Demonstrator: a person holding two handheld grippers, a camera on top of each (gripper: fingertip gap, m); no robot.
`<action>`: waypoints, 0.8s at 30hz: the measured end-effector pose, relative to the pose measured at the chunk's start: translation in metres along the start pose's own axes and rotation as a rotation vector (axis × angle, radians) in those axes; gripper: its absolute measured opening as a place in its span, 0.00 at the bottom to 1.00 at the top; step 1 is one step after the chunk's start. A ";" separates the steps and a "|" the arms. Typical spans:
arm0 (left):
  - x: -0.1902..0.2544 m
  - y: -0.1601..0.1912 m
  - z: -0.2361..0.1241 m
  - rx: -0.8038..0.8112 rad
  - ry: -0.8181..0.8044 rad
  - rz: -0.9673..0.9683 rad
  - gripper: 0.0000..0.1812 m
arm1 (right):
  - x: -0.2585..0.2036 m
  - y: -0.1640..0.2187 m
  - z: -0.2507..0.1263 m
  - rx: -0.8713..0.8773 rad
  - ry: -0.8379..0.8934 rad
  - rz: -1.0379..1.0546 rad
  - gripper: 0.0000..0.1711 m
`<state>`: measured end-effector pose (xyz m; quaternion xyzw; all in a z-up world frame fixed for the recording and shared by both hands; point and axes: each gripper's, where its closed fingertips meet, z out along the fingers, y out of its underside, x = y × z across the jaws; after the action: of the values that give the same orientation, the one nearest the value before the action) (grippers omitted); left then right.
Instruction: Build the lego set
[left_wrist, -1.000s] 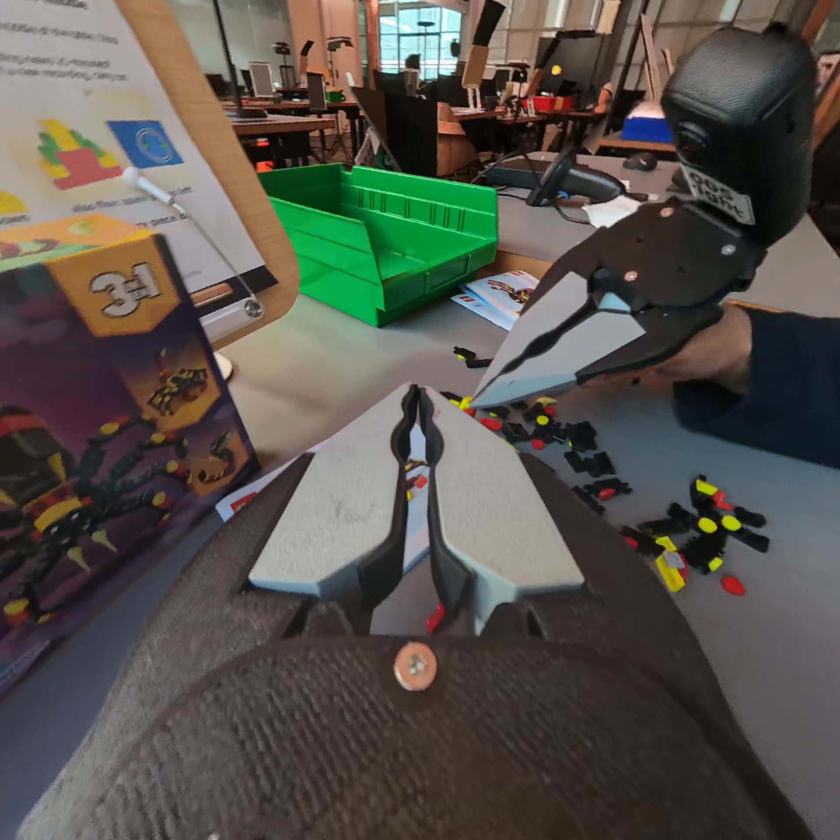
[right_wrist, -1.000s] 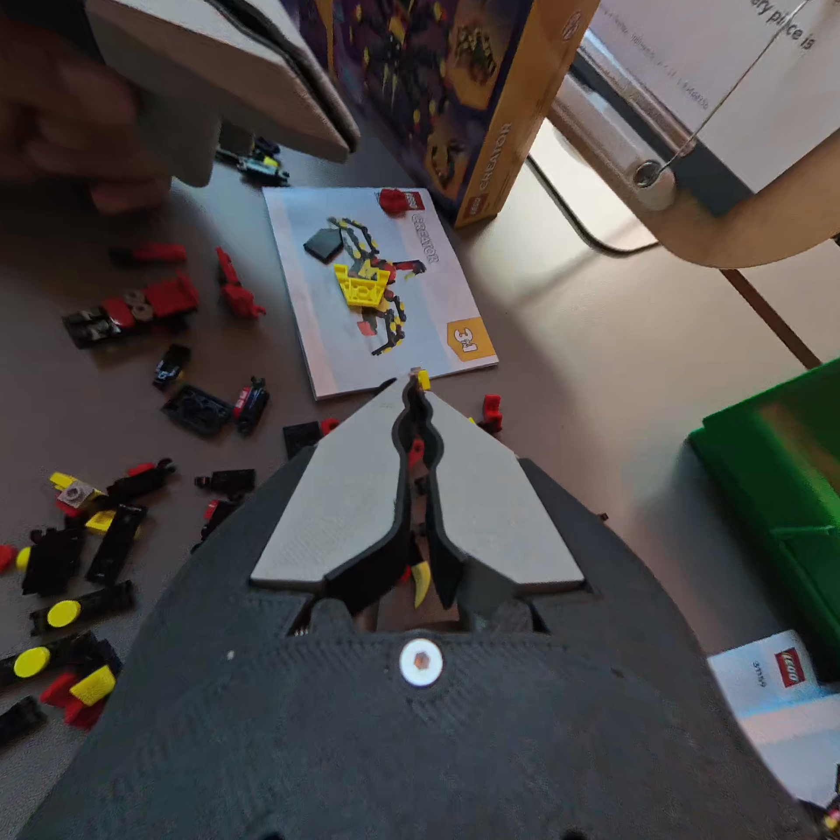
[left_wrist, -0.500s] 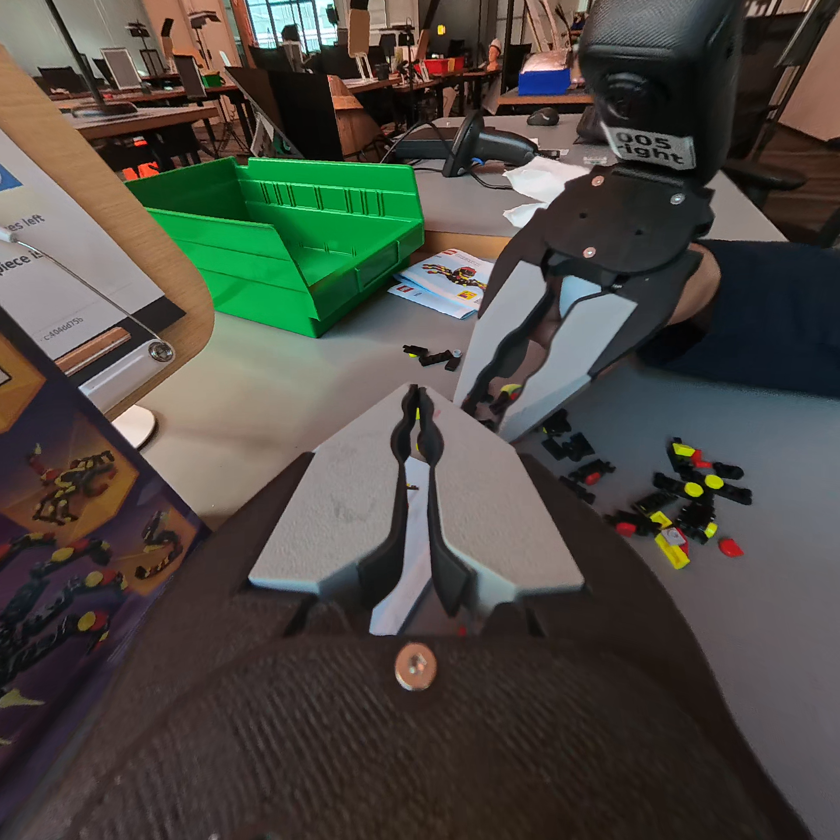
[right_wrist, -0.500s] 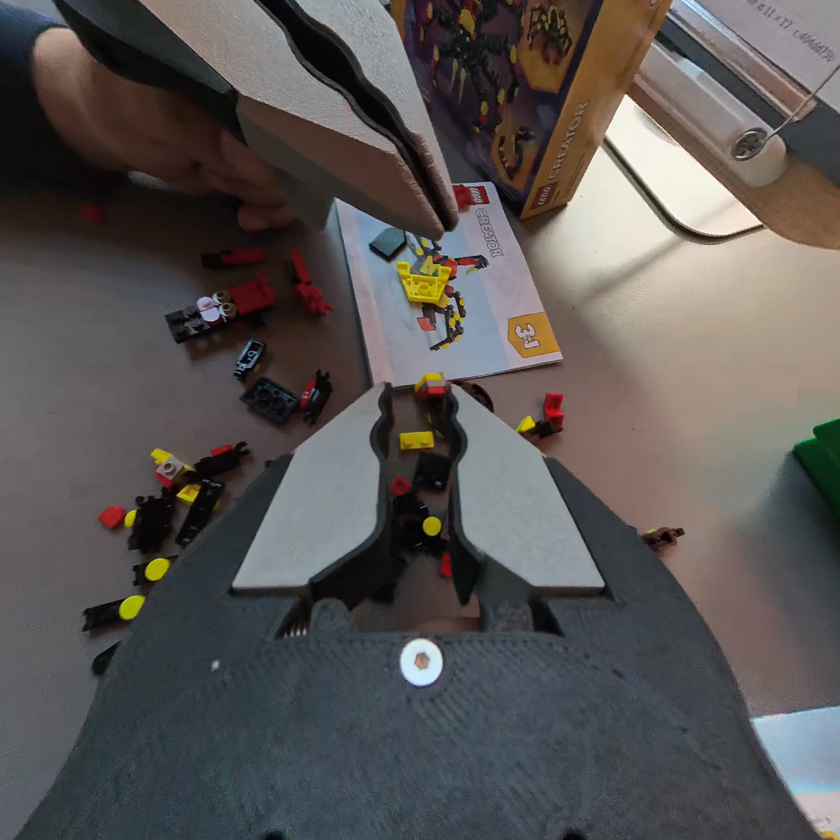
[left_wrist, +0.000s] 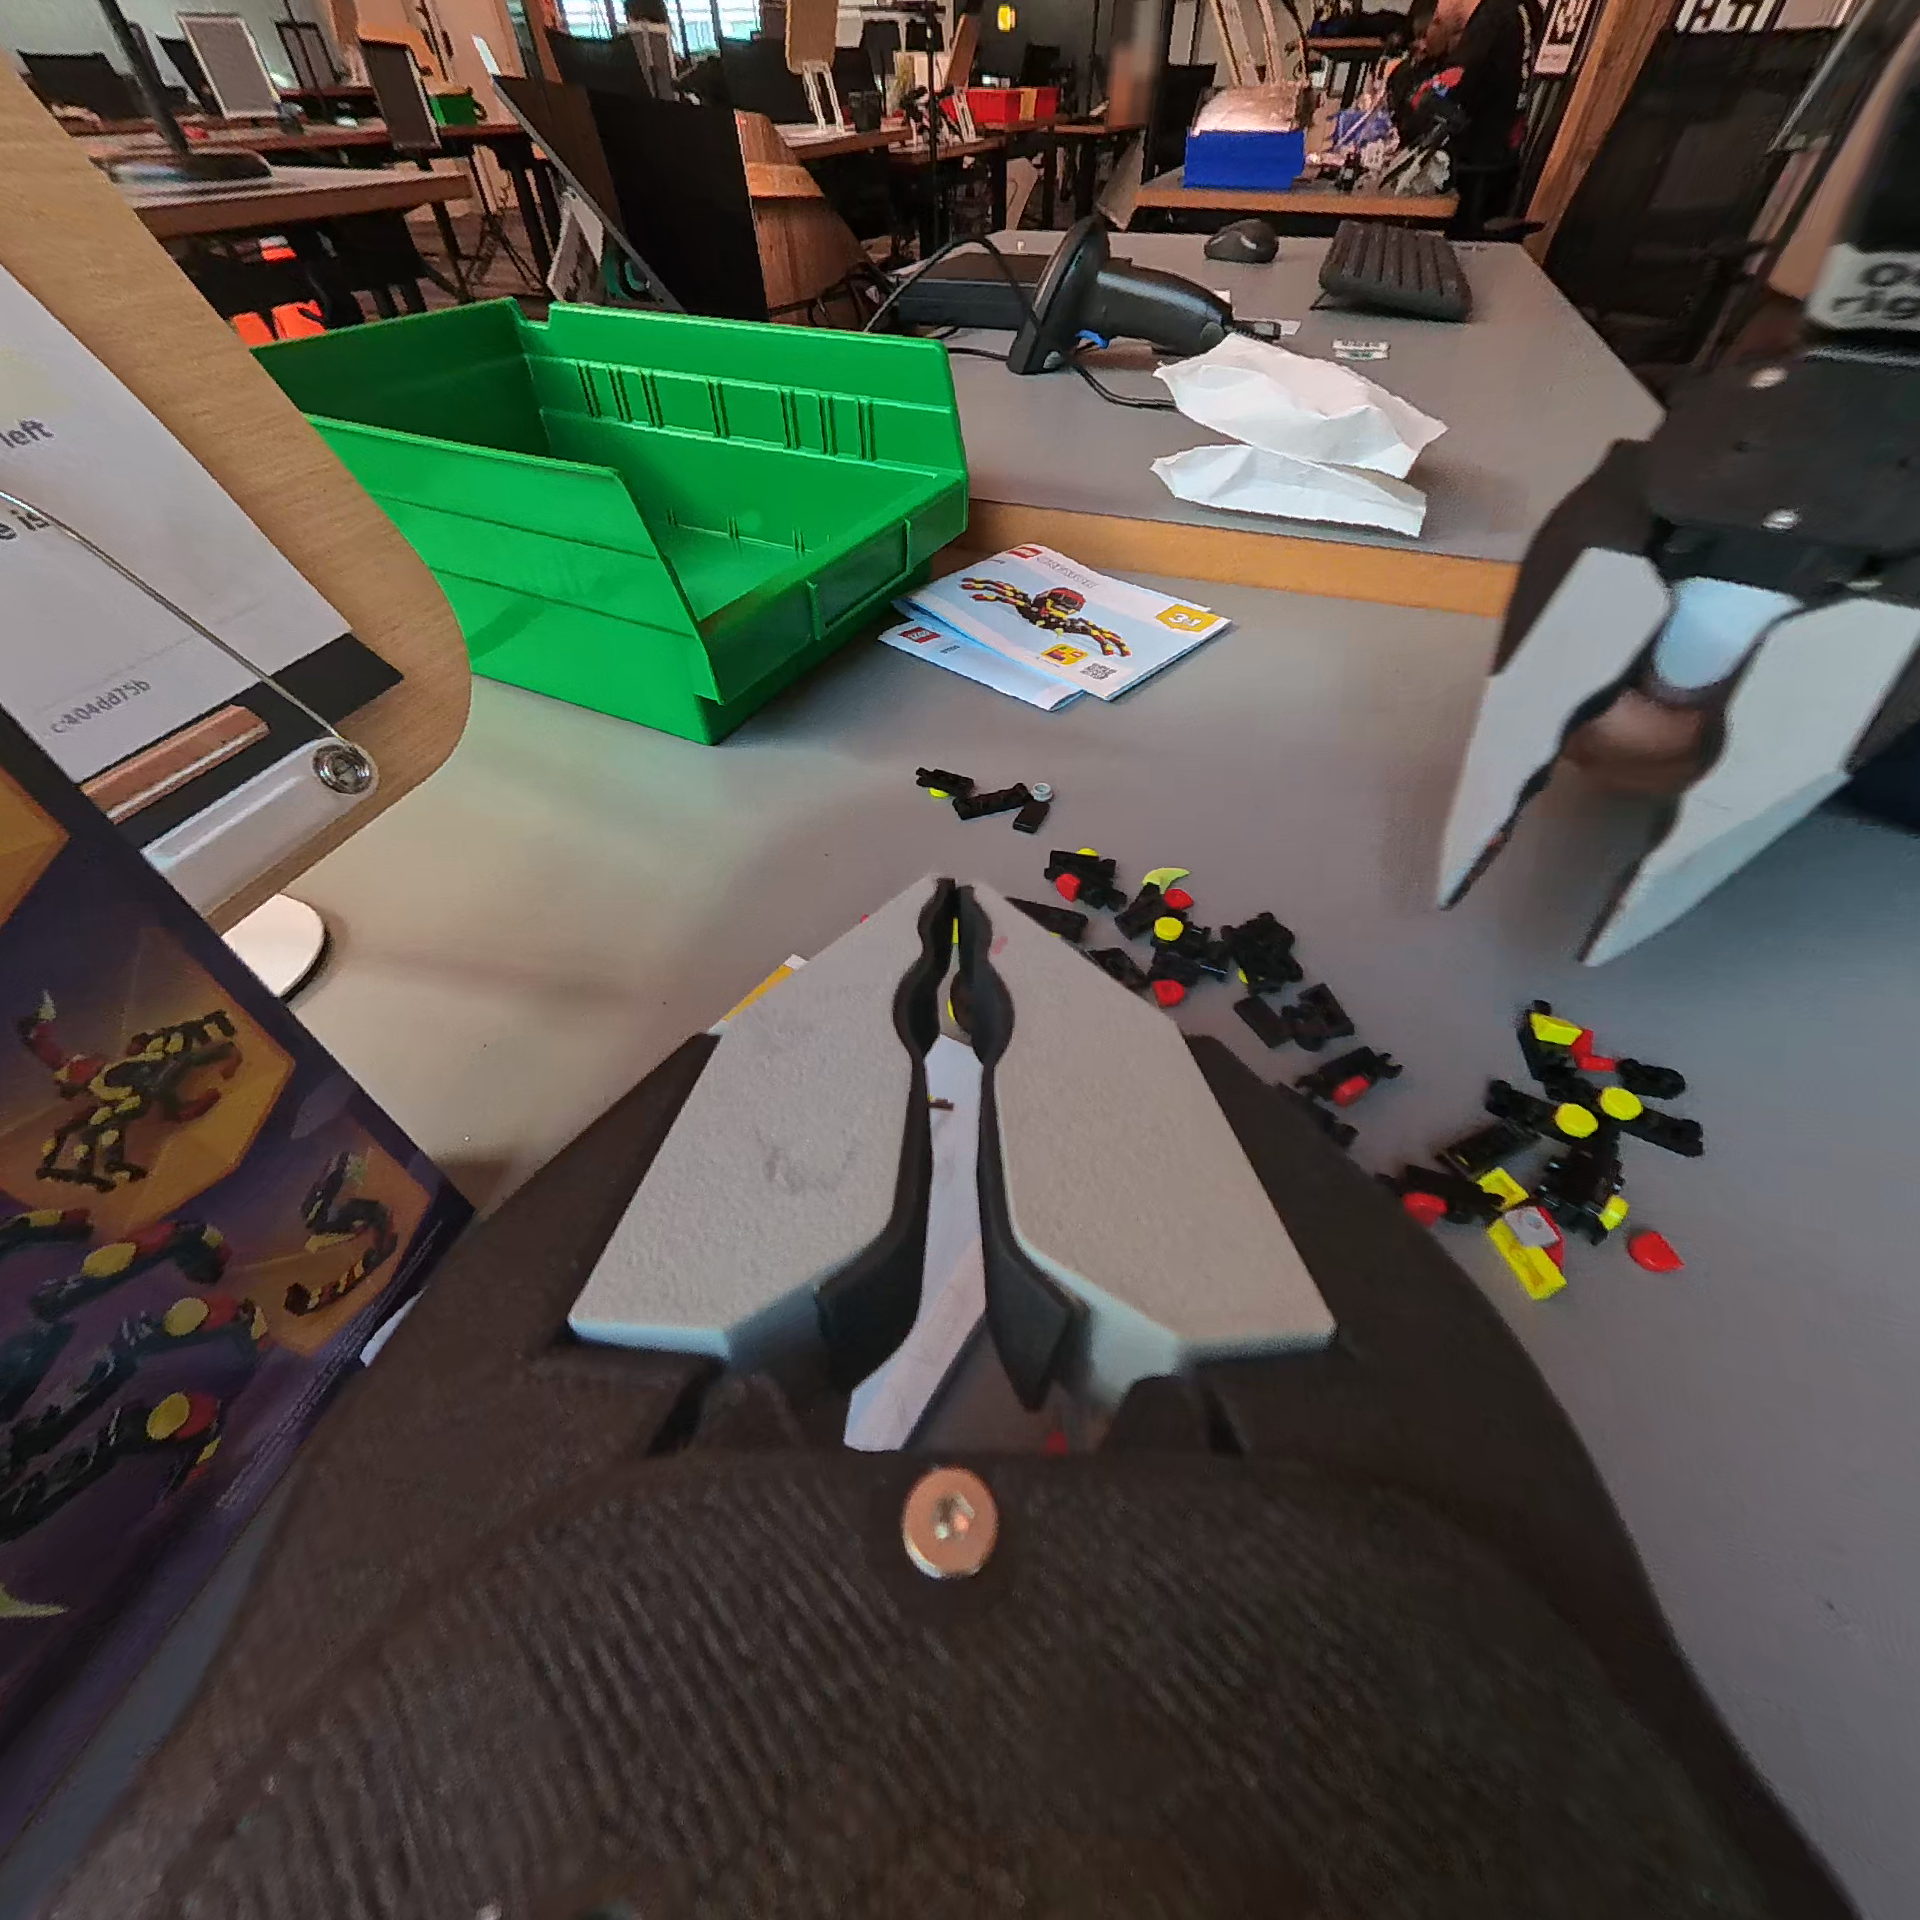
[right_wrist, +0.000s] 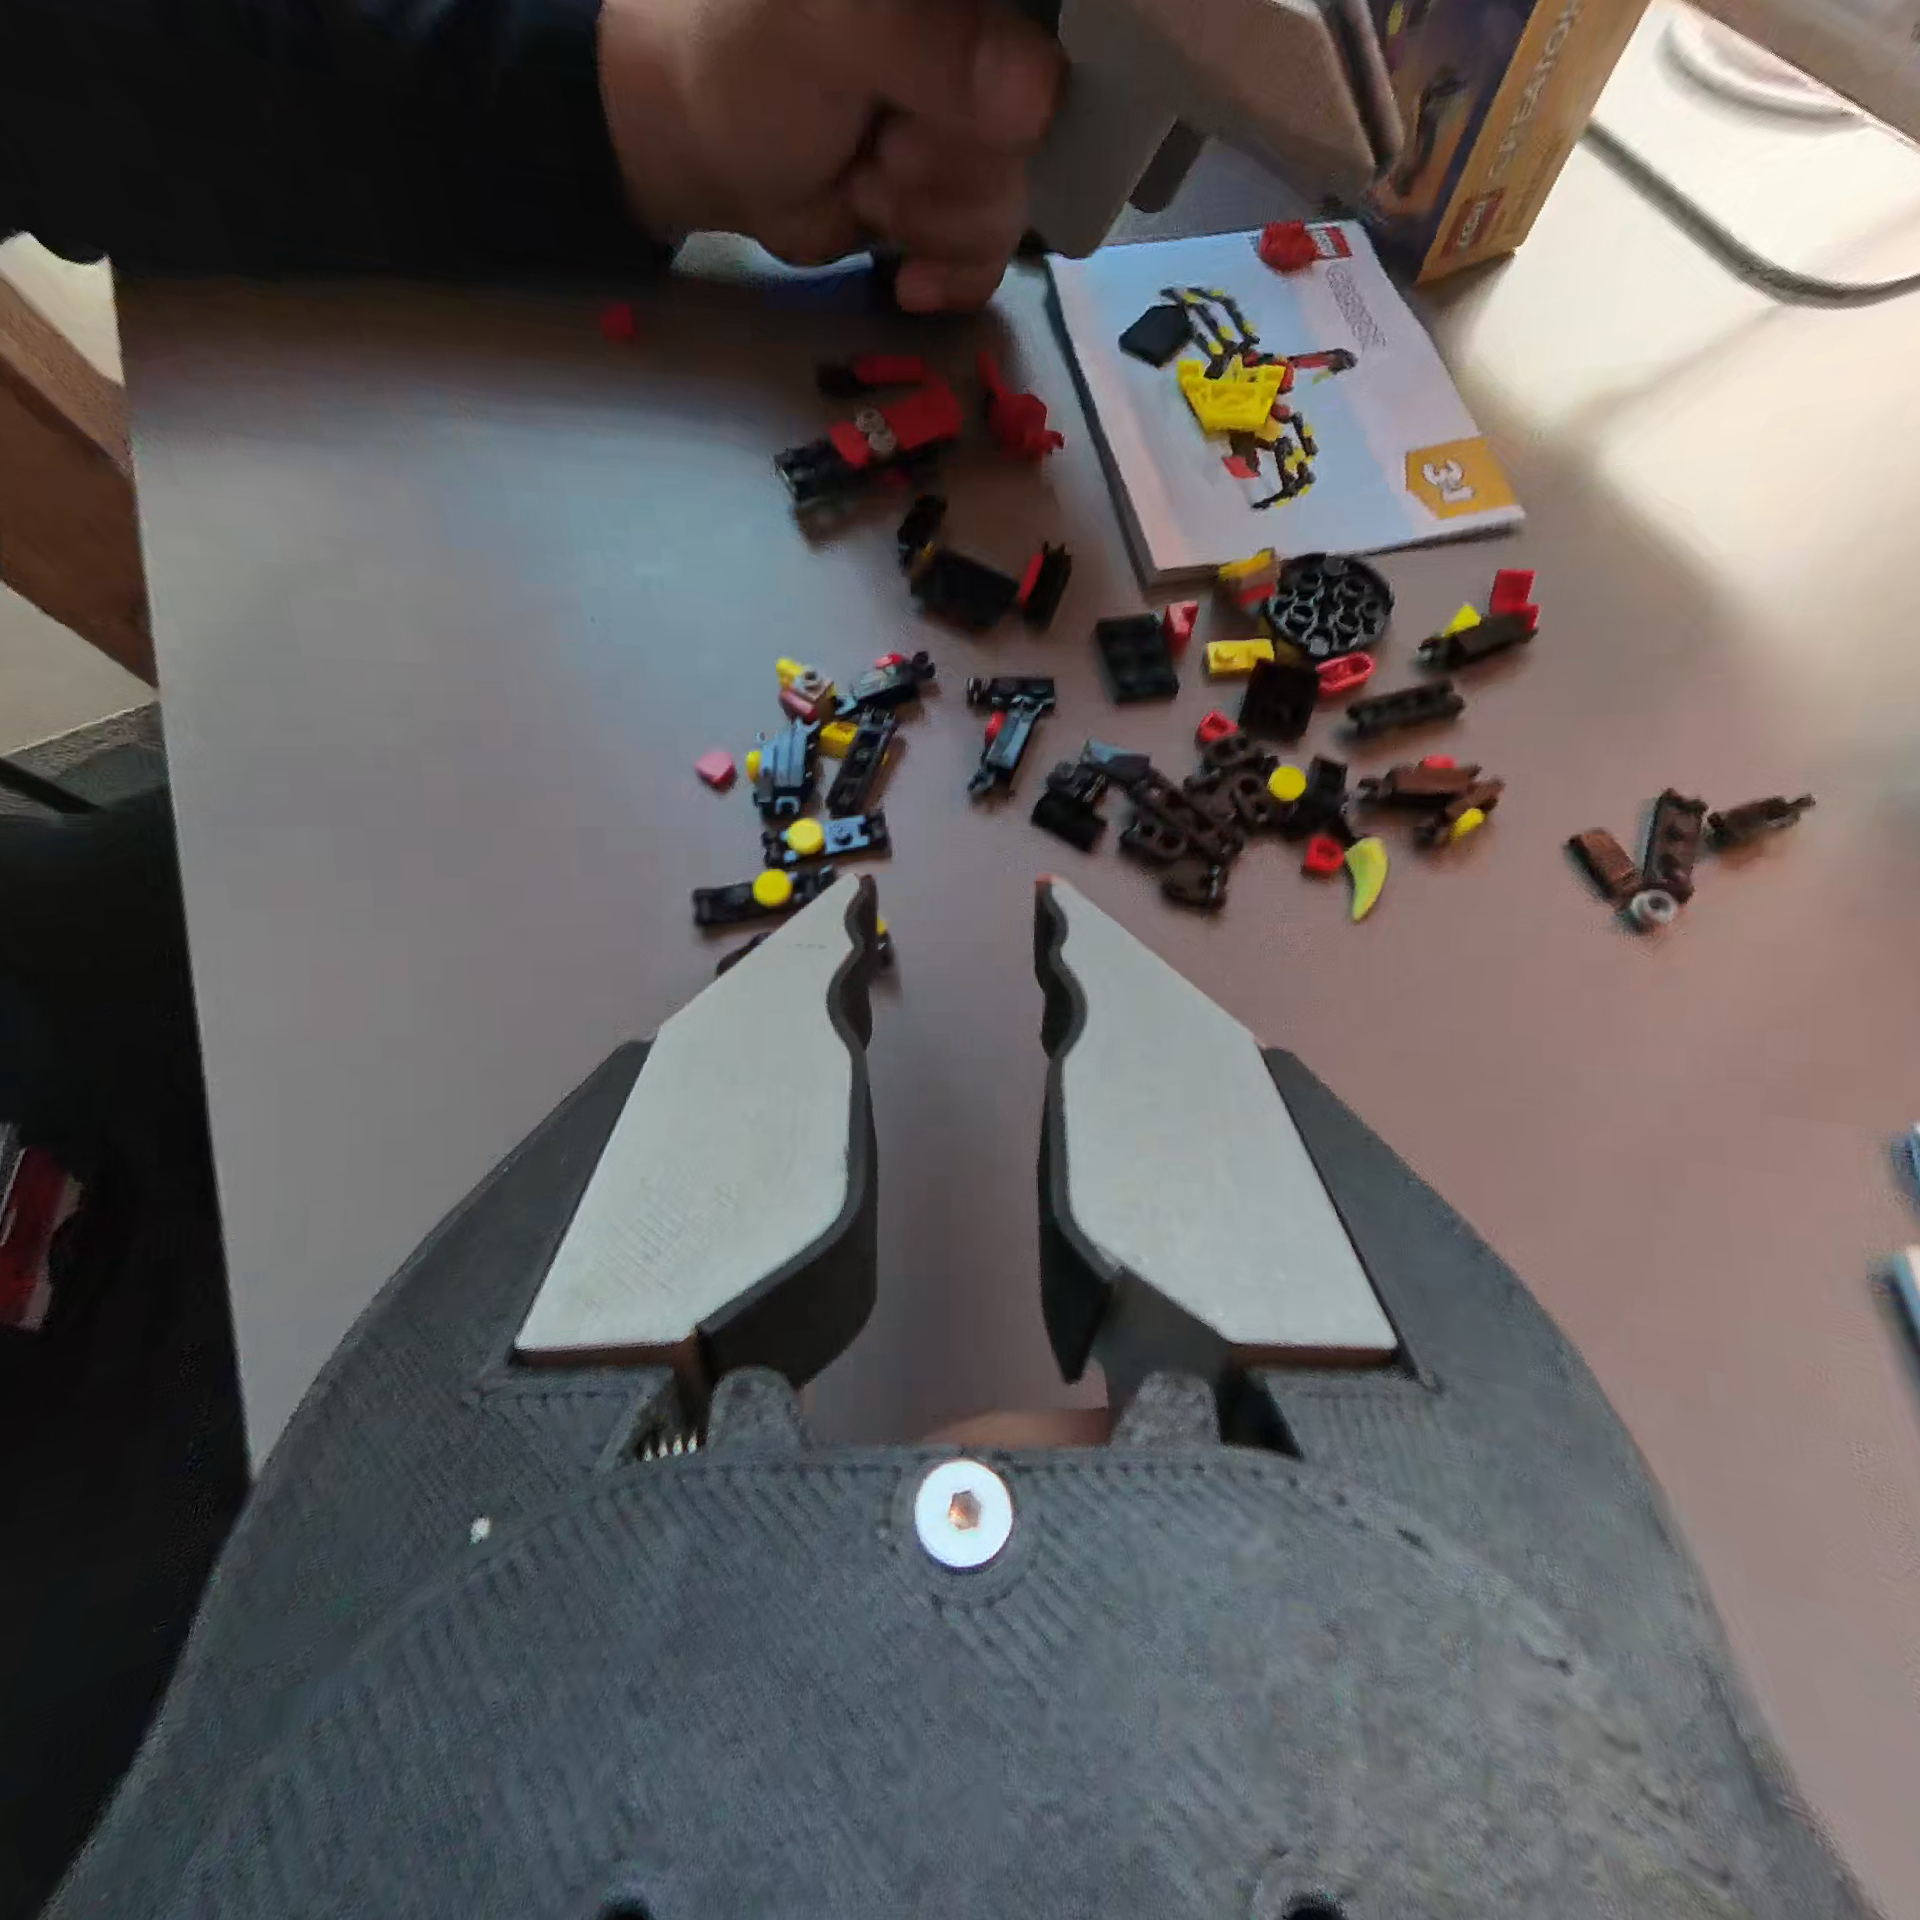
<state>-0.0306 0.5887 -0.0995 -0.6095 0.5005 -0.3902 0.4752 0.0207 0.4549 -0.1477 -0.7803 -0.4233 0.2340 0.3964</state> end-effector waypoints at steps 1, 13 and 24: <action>0.000 0.001 0.001 -0.007 0.002 0.000 0.00 | -0.007 0.002 -0.004 0.012 0.019 -0.001 0.16; 0.004 0.001 0.001 -0.010 0.015 0.021 0.00 | -0.042 -0.022 0.050 -0.094 0.087 -0.201 0.15; 0.006 0.002 0.002 -0.018 0.033 0.015 0.00 | 0.011 -0.046 0.085 -0.152 0.007 -0.327 0.03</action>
<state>-0.0285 0.5831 -0.1021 -0.6037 0.5162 -0.3920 0.4642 -0.0553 0.5150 -0.1591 -0.7296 -0.5595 0.1311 0.3707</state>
